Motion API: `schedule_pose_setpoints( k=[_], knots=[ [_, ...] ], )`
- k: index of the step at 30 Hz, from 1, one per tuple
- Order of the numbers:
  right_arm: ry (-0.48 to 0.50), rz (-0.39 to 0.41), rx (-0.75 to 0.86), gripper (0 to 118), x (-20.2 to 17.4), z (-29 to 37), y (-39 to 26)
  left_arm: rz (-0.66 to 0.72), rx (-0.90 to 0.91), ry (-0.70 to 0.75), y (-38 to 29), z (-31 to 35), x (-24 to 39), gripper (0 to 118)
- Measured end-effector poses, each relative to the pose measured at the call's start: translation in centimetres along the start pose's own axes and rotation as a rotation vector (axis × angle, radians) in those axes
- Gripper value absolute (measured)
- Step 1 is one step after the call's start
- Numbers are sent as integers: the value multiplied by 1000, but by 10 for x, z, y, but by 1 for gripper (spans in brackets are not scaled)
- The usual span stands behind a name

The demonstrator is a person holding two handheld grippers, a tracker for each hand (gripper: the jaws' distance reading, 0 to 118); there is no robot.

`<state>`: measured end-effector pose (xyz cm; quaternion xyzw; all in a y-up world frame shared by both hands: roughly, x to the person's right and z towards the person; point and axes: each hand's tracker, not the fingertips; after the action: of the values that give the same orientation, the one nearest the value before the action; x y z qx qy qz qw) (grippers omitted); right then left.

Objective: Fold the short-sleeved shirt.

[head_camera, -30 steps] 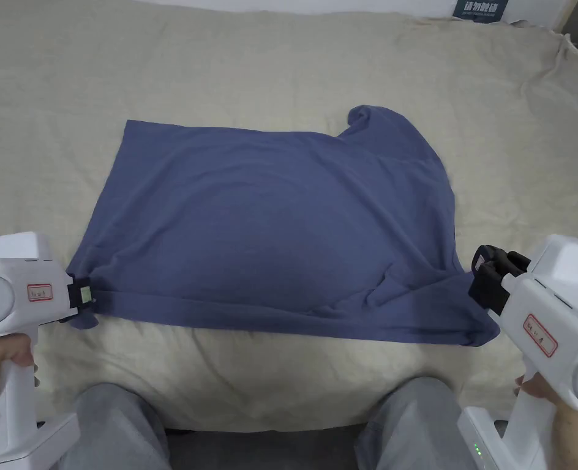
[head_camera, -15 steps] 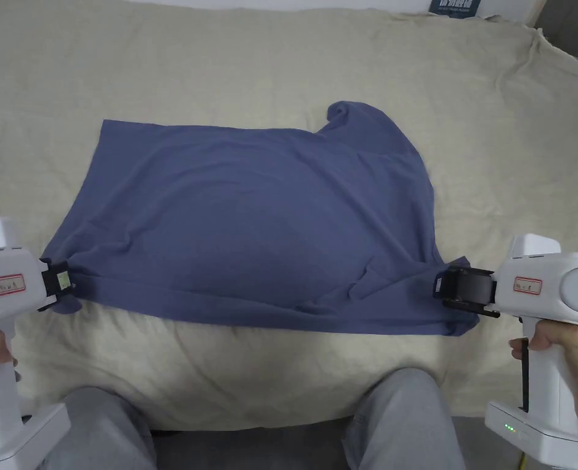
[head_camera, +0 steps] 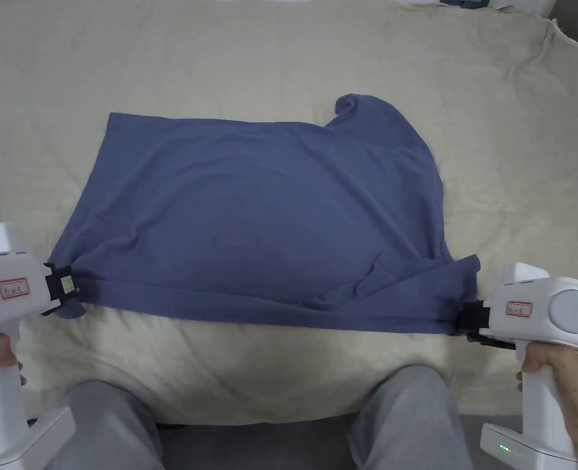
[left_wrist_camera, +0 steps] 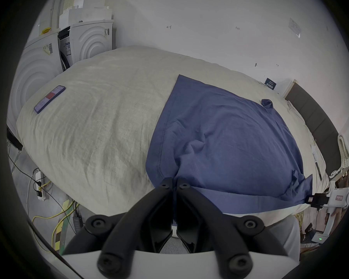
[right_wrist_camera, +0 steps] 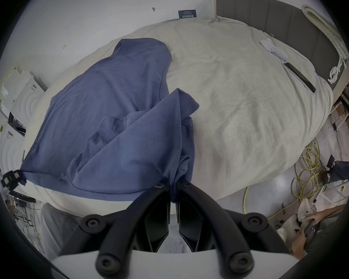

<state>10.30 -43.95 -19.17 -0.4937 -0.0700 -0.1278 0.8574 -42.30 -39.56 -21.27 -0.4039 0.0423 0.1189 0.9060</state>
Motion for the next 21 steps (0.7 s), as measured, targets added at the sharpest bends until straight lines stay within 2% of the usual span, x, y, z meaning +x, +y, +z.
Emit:
schedule_pose_setpoints(
  k=[6,12,21],
  knots=[
    [56,-12,32,4,11,29,13,-28,-12,5,8,4,-3,0],
    [93,-19,107,3,6,54,53,-41,14,-9,38,10,-1,0],
    [-2,59,155,3,-38,25,134,-104,-4,17,102,-34,20,0]
  ],
)
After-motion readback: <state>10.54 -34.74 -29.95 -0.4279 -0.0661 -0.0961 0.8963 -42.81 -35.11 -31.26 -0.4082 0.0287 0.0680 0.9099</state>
